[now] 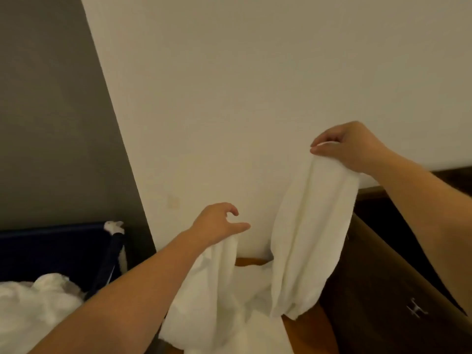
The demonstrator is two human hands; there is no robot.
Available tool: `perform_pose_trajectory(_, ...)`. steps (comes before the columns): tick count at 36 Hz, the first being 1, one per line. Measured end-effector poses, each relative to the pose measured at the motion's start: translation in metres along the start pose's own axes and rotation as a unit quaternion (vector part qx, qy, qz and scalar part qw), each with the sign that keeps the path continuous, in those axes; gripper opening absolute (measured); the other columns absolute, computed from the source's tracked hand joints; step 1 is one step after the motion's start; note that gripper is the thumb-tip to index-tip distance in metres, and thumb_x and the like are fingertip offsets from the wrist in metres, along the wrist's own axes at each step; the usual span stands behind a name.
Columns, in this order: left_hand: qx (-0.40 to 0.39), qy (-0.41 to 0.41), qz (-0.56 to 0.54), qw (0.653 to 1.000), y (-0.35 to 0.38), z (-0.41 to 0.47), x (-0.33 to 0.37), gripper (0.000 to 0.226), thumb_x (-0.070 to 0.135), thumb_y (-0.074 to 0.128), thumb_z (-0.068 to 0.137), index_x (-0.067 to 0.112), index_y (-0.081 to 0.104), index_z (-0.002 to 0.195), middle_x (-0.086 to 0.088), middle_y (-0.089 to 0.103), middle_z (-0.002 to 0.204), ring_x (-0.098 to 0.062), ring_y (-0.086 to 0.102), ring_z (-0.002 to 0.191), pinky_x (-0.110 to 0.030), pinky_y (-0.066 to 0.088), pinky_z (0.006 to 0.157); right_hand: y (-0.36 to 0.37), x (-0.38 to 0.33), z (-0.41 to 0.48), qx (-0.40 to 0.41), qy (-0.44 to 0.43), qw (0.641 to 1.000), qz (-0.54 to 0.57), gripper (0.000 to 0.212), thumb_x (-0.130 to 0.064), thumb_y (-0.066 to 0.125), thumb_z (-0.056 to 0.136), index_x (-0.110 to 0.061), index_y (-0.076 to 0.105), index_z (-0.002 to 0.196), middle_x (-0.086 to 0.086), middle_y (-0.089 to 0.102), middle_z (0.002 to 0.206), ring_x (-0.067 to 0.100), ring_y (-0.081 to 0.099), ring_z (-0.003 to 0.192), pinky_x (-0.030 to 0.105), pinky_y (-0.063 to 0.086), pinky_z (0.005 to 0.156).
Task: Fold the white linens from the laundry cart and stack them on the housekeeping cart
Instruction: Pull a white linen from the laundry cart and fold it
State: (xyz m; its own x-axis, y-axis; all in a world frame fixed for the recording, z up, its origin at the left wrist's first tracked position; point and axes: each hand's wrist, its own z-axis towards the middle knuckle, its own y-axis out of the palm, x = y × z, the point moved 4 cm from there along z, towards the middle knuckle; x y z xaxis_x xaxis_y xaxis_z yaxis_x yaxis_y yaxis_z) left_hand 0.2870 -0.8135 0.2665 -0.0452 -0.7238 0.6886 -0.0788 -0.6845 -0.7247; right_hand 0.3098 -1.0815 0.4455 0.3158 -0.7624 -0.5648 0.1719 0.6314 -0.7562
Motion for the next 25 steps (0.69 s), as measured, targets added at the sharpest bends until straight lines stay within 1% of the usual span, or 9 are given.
perform_pose_trajectory(4,-0.019,0.006,0.005,1.0,0.039,0.007,0.028,0.053,0.068,0.072,0.066,0.028,0.067,0.101,0.01,0.059,0.118,-0.01,0.054,0.111,-0.027,0.043,0.091,-0.012,-0.01,-0.001,0.059,-0.009,0.998,0.014,0.005,-0.026,0.073,0.083,-0.022,0.075,0.083,-0.005,0.07,0.086,0.009,0.062,0.081,0.026,0.049,0.075)
perform_pose_trajectory(11,-0.068,0.031,0.067,0.995,0.083,0.01,0.056,0.065,0.078,0.066,0.061,0.033,0.065,0.108,0.011,0.06,0.123,-0.01,0.057,0.109,-0.025,0.043,0.084,-0.025,-0.008,-0.001,0.119,-0.014,0.992,0.026,0.008,-0.025,0.074,0.082,-0.018,0.074,0.081,-0.009,0.067,0.076,0.009,0.062,0.073,0.026,0.05,0.073)
perform_pose_trajectory(16,-0.05,0.029,0.092,0.994,0.106,0.01,0.067,0.06,0.077,0.064,0.067,0.032,0.063,0.107,0.012,0.06,0.116,-0.01,0.057,0.104,-0.022,0.04,0.081,-0.028,-0.01,0.002,0.151,-0.016,0.987,0.044,0.008,-0.026,0.074,0.082,-0.022,0.072,0.076,-0.012,0.064,0.07,0.003,0.059,0.066,0.021,0.048,0.066)
perform_pose_trajectory(20,-0.052,0.036,0.1,0.993,0.119,0.015,0.073,0.041,0.058,0.055,0.085,0.03,0.064,0.112,0.009,0.062,0.122,-0.013,0.058,0.111,-0.024,0.042,0.087,-0.029,-0.014,0.004,0.159,-0.026,0.986,0.053,0.007,-0.026,0.073,0.082,-0.02,0.073,0.077,-0.014,0.064,0.069,-0.001,0.058,0.064,0.017,0.045,0.064)
perform_pose_trajectory(21,-0.048,0.036,0.098,0.993,0.12,0.014,0.073,0.033,0.051,0.053,0.089,0.027,0.067,0.107,0.007,0.065,0.115,-0.015,0.06,0.107,-0.025,0.044,0.086,-0.03,-0.014,0.004,0.16,-0.023,0.985,0.054,0.007,-0.026,0.073,0.082,-0.019,0.074,0.079,-0.014,0.064,0.069,-0.001,0.058,0.064,0.017,0.045,0.064)
perform_pose_trajectory(22,-0.04,0.039,0.092,0.994,0.119,0.014,0.072,0.028,0.045,0.051,0.091,0.023,0.068,0.094,0.004,0.068,0.101,-0.018,0.062,0.1,-0.026,0.046,0.081,-0.032,-0.013,0.003,0.161,-0.021,0.985,0.055,0.008,-0.026,0.073,0.083,-0.019,0.074,0.08,-0.015,0.063,0.07,-0.001,0.058,0.065,0.017,0.046,0.064)
perform_pose_trajectory(23,-0.03,0.042,0.081,0.995,0.117,0.015,0.069,0.028,0.04,0.051,0.093,0.02,0.064,0.077,0.002,0.066,0.082,-0.021,0.064,0.091,-0.027,0.047,0.074,-0.034,-0.011,0.002,0.163,-0.018,0.985,0.055,0.008,-0.026,0.072,0.083,-0.018,0.074,0.081,-0.015,0.063,0.071,-0.001,0.058,0.066,0.017,0.046,0.065)
perform_pose_trajectory(24,-0.019,0.041,0.072,0.996,0.113,0.016,0.065,0.034,0.037,0.052,0.093,0.019,0.054,0.064,0.002,0.058,0.067,-0.023,0.063,0.081,-0.027,0.044,0.066,-0.037,-0.007,0.001,0.164,-0.014,0.985,0.055,0.008,-0.026,0.072,0.084,-0.018,0.073,0.081,-0.015,0.063,0.071,-0.001,0.059,0.066,0.018,0.047,0.067)
perform_pose_trajectory(25,-0.011,0.033,0.065,0.997,0.108,0.017,0.06,0.04,0.036,0.052,0.094,0.018,0.046,0.058,0.003,0.051,0.06,-0.023,0.061,0.075,-0.027,0.041,0.061,-0.041,-0.001,-0.001,0.164,-0.009,0.985,0.056,0.008,-0.026,0.072,0.084,-0.018,0.073,0.081,-0.014,0.064,0.072,0.0,0.059,0.067,0.019,0.047,0.068)
